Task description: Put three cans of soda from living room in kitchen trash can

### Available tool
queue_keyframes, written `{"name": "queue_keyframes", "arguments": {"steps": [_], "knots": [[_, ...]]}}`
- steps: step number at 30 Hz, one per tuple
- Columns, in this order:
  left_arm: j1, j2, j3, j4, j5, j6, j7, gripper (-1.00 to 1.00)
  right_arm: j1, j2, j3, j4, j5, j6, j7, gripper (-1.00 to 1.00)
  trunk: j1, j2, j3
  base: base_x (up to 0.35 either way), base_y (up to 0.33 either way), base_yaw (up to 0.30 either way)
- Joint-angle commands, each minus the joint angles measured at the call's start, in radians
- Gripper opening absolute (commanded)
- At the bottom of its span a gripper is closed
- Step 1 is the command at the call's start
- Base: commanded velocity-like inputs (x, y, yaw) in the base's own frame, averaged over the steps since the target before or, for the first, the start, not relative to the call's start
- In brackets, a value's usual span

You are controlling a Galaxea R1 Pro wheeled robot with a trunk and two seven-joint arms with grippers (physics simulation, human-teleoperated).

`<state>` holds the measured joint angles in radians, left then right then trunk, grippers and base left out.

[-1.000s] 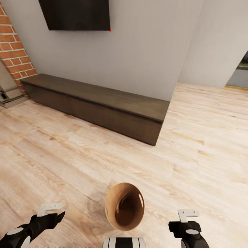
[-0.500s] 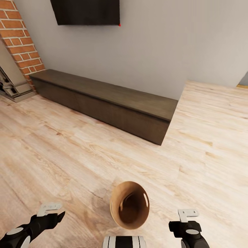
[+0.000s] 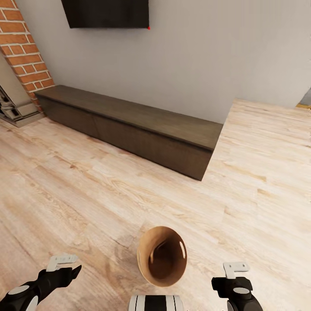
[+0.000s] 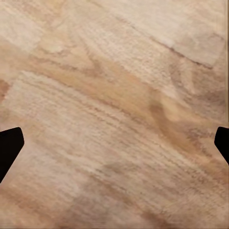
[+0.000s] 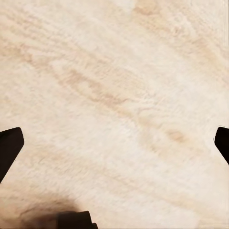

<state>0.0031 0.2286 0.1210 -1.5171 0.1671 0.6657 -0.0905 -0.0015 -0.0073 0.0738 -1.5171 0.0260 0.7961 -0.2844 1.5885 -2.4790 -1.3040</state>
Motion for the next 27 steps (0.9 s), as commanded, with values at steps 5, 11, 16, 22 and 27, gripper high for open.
{"name": "queue_keyframes", "arguments": {"steps": [5, 11, 16, 22, 27], "knots": [[0.0, 0.0, 0.0, 0.0, 0.0, 0.0, 0.0, 1.0, 0.0, 0.0, 0.0, 0.0, 0.0, 0.0, 0.0, 1.0, 0.0, 0.0, -0.007, 0.0, 0.0, -0.148], [0.0, 0.0, 0.0, 0.0, 0.0, 0.0, 0.0, 1.0, 0.0, 0.0, 0.0, 0.0, 0.0, 0.0, 0.0, 1.0, 0.0, 0.0, -0.015, 0.0, 0.0, -0.12], [0.0, 0.0, 0.0, 0.0, 0.0, 0.0, 0.0, 1.0, 0.0, 0.0, 0.0, 0.0, 0.0, 0.0, -0.001, 1.0, 0.0, 0.0, -0.021, 0.0, 0.0, -0.026], [0.0, 0.0, 0.0, 0.0, 0.0, 0.0, 0.0, 1.0, 0.0, 0.001, 0.0, 0.0, 0.0, 0.0, -0.001, 1.0, 0.0, 0.0, -0.023, 0.0, 0.0, -0.003], [0.0, 0.0, -0.001, 0.0, 0.0, 0.0, 0.0, 1.0, 0.0, -0.001, -0.001, 0.0, 0.0, 0.0, 0.0, 1.0, 0.0, 0.0, -0.028, 0.0, 0.0, 0.067]]}}
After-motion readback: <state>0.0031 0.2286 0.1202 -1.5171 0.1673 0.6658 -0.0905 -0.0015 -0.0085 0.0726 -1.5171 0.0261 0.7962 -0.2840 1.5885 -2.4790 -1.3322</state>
